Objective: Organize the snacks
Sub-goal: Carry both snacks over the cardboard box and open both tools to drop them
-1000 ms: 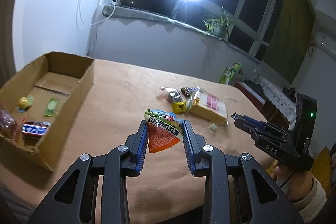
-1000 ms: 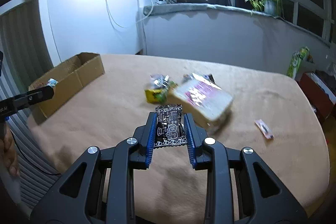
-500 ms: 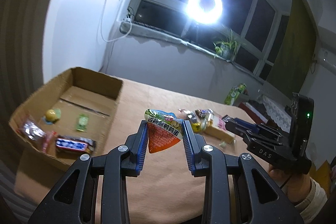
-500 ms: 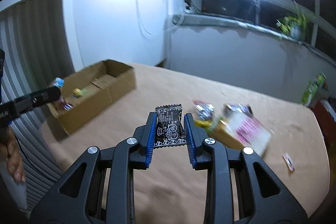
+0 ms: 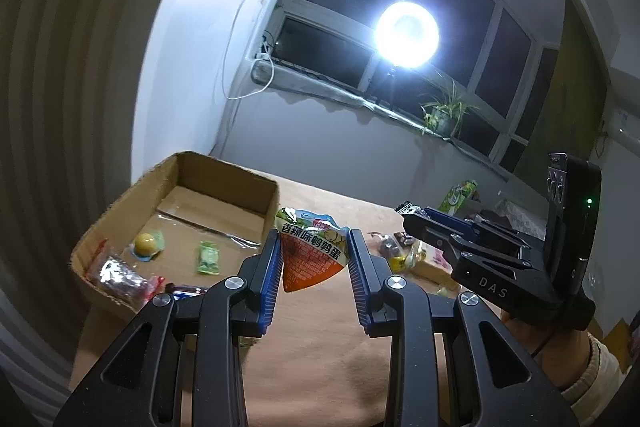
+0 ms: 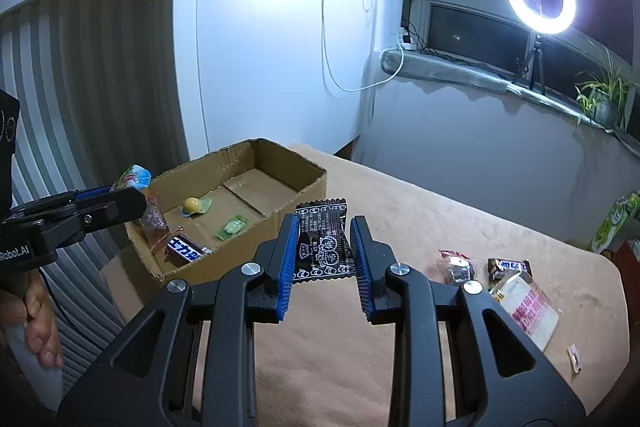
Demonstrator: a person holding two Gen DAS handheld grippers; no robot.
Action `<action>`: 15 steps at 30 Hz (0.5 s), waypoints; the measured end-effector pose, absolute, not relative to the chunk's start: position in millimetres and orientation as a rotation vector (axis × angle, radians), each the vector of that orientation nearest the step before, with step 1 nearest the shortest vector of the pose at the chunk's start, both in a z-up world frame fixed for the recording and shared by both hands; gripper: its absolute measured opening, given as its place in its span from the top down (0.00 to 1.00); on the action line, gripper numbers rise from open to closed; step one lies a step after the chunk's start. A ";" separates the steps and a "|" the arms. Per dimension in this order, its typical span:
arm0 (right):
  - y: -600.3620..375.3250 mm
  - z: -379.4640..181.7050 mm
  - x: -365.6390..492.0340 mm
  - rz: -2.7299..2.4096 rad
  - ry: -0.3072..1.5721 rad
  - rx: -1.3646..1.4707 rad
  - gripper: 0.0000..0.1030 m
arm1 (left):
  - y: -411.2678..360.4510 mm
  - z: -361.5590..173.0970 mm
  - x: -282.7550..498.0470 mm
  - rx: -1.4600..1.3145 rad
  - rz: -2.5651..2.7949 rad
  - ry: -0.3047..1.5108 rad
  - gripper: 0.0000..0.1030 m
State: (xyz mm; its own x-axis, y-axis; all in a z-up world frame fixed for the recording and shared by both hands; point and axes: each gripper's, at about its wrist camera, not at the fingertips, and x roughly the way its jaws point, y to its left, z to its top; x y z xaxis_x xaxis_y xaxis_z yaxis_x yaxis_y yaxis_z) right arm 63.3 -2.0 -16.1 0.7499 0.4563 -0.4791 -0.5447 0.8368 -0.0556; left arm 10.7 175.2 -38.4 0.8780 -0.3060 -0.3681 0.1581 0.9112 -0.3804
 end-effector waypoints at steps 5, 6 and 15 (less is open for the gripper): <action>9.7 -15.2 65.6 0.569 0.467 -0.211 0.73 | 182.9 -41.5 10.6 -0.361 -0.236 0.435 0.71; 12.2 -15.3 65.7 0.574 0.467 -0.214 0.73 | 184.3 -42.4 10.5 -0.363 -0.234 0.435 0.71; 44.1 -16.0 72.0 0.632 0.456 -0.241 0.73 | 202.7 -54.6 11.5 -0.377 -0.191 0.458 0.71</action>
State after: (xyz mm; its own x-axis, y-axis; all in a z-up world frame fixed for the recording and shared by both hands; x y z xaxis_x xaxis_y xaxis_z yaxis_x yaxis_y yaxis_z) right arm 72.0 44.1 -16.0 0.7125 0.5123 -0.4795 -0.6165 0.7834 -0.0791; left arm 11.5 202.7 -54.6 0.8808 -0.2622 -0.3942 0.0948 0.9134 -0.3958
